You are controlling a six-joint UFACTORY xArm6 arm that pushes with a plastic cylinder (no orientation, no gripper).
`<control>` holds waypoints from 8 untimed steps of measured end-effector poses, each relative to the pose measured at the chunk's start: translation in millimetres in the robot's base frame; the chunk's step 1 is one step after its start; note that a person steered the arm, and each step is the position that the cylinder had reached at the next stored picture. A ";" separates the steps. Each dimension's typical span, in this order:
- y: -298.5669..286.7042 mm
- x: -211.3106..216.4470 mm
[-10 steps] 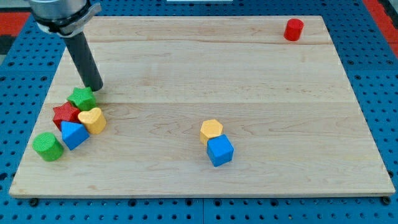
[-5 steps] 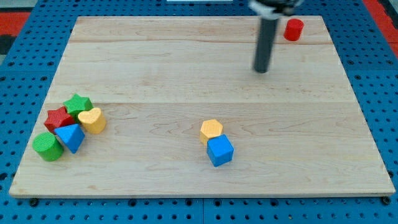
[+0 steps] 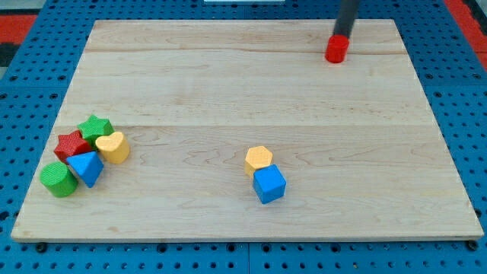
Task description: Move the red circle to the top right of the green star
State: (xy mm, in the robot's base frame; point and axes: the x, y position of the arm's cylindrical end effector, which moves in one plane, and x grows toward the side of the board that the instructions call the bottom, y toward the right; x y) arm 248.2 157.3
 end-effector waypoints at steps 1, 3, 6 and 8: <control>13.4 13.8; -1.1 48.0; -131.9 113.7; -210.2 111.3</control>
State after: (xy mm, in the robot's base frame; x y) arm 359.4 -52.9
